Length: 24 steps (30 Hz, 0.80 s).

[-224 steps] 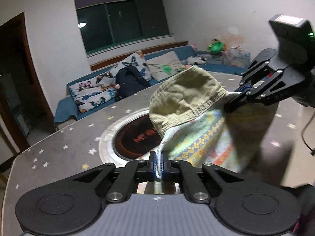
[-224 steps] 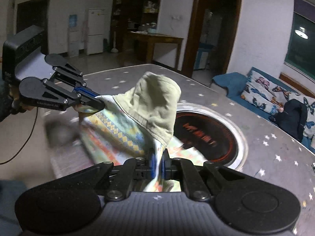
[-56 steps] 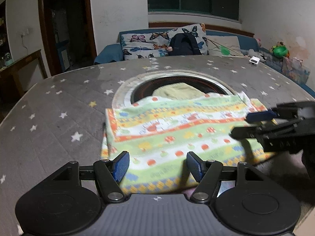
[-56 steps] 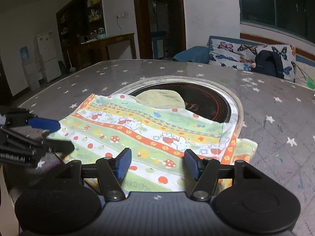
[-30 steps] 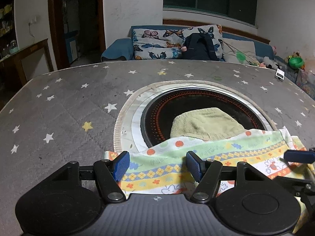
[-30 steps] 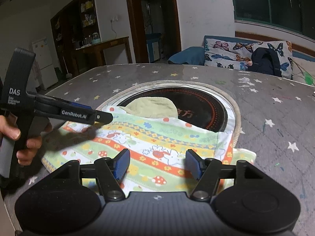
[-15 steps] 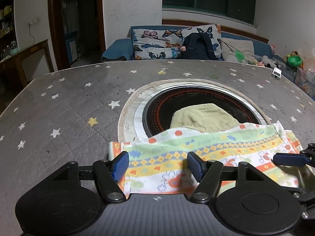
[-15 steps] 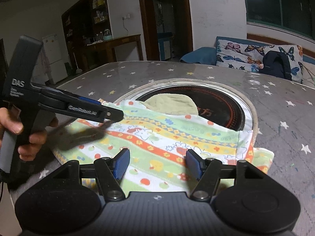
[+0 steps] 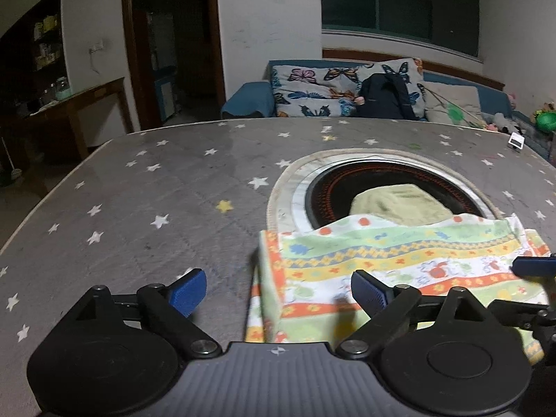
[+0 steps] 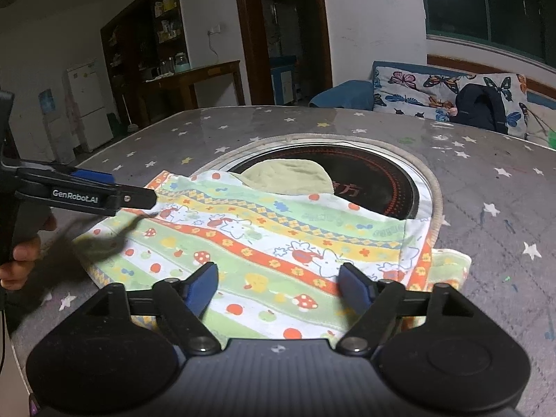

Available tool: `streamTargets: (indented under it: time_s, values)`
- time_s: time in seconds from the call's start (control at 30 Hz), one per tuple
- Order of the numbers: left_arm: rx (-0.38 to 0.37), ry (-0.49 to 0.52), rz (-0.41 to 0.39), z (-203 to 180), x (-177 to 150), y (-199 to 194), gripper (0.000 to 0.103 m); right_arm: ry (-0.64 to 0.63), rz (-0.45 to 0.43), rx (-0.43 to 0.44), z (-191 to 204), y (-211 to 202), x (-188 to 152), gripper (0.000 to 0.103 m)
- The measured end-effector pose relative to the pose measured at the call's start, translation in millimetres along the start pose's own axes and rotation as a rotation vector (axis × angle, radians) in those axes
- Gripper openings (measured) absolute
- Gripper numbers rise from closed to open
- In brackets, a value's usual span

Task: Fold clothes

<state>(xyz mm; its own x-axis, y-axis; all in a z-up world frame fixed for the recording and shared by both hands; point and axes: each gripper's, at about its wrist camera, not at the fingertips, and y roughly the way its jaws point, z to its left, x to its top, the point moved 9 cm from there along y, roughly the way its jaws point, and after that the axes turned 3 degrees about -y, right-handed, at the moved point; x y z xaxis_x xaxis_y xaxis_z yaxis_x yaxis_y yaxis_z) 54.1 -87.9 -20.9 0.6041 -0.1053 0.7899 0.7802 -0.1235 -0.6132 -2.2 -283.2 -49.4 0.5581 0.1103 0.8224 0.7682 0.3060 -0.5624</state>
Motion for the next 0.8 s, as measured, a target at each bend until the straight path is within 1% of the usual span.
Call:
streamTargets:
  time_s: [0.13, 0.37, 0.53, 0.63, 0.77, 0.8]
  values:
    - [0.035, -0.003, 0.010, 7, -8, 6, 0.095, -0.003, -0.001, 0.000, 1, 0, -1, 0.082]
    - [0.050, -0.044, 0.013, 20, -14, 12, 0.100, -0.015, 0.003, -0.003, 3, 1, -1, 0.086]
    - [0.048, -0.053, 0.023, 23, -20, 15, 0.103, -0.020, 0.005, -0.002, 4, 2, -2, 0.088]
    - [0.042, -0.061, 0.017, 25, -22, 16, 0.103, -0.024, 0.009, -0.001, 4, 3, -2, 0.093]
    - [0.023, -0.085, 0.013, 28, -24, 17, 0.103, -0.029, 0.015, -0.001, 5, 4, -3, 0.096]
    - [0.018, -0.092, 0.013, 29, -25, 18, 0.103, -0.031, 0.016, -0.001, 5, 5, -3, 0.098]
